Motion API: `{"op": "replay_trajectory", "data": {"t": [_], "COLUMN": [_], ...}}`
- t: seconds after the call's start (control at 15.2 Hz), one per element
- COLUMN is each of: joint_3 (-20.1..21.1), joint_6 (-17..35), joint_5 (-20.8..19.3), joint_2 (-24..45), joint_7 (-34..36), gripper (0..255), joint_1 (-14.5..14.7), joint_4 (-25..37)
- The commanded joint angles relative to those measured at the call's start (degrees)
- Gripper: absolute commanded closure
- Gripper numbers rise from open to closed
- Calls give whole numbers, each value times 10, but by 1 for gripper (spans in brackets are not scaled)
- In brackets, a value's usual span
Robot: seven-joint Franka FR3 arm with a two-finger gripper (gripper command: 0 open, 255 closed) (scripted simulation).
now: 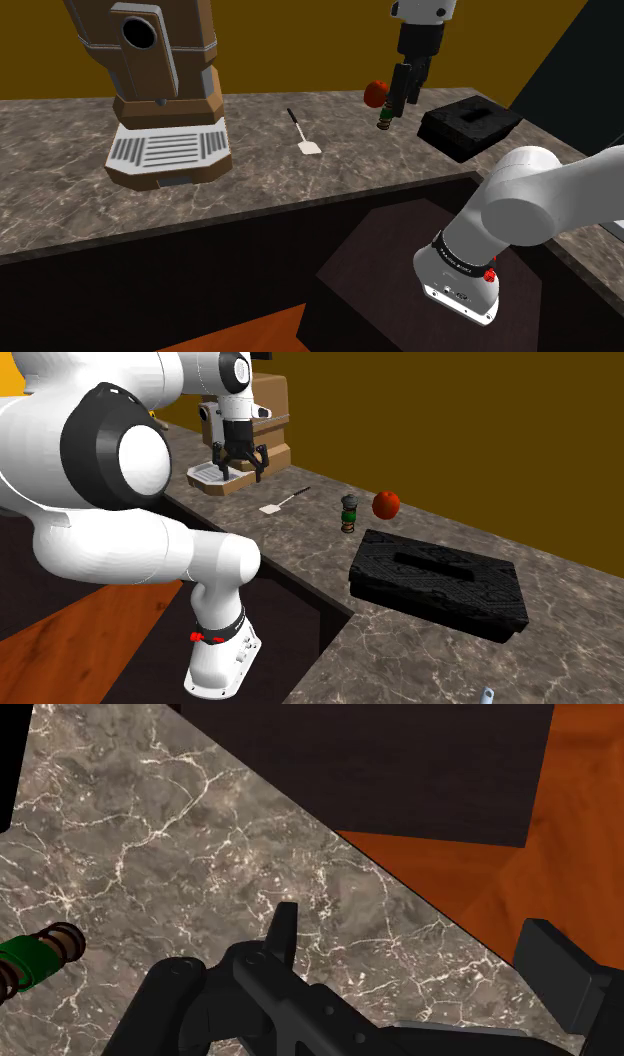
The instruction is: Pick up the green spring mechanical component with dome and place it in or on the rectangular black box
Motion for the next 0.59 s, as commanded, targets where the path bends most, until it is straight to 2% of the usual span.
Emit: {"op": "replay_trajectory", "data": {"t": [0.0,0.53], "joint_3": [0,-82], "joint_6": [0,101], "joint_5": [0,-64], "joint_2": [0,71], "joint_7": [0,-75], "gripper": [0,0], "joint_1": [0,-43], "joint_4": [0,6]}}
